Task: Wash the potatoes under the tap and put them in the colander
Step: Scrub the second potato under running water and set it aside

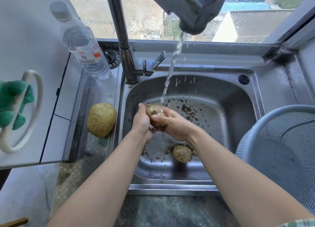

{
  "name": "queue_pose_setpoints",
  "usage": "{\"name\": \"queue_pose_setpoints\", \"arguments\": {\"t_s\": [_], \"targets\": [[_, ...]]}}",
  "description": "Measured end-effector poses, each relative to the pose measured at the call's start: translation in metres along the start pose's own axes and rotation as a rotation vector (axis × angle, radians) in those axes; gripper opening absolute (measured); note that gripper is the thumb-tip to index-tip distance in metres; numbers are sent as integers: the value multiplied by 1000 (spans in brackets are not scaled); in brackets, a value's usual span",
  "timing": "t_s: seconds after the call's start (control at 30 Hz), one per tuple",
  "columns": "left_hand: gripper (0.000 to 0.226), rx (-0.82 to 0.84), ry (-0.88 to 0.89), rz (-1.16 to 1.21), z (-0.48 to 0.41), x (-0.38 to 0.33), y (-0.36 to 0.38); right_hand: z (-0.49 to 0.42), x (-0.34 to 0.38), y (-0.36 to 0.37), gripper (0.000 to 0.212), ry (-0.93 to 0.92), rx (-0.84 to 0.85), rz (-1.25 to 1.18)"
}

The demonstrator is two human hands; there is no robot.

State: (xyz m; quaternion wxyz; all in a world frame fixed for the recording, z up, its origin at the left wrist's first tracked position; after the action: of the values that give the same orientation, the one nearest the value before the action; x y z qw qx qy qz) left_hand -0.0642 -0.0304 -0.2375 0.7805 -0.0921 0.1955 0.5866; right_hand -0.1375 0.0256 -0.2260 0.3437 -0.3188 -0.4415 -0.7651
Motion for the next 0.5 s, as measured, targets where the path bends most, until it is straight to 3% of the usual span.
{"name": "queue_pose_setpoints", "arguments": {"t_s": [0.07, 0.2, 0.27, 0.37, 0.5], "targets": [[58, 0, 12, -19, -1, 1, -1, 0, 1, -2, 55, -5, -6, 29], [50, 26, 42, -56, 0, 2, 9, -6, 10, -9, 46, -78, -320, 301], [53, 26, 24, -36, 1, 0, 8, -8, 11, -7, 40, -67, -261, 252], [56, 21, 3, 11, -3, -7, 2, -5, 7, -2, 61, -42, -66, 70], [57, 30, -2, 32, -5, -9, 3, -5, 7, -2, 64, -55, 14, -77]]}}
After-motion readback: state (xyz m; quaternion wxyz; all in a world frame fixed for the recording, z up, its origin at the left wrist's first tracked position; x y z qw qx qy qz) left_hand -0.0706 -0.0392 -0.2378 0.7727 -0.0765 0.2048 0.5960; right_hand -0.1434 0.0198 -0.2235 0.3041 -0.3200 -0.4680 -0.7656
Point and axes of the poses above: each hand's wrist, its own z-axis away from the middle knuckle, its own y-axis out of the palm, x = y × z, the point moved 7 cm from there along -z, towards the middle knuckle, and after that the axes turned 10 degrees about -y, right-handed, at the moved point
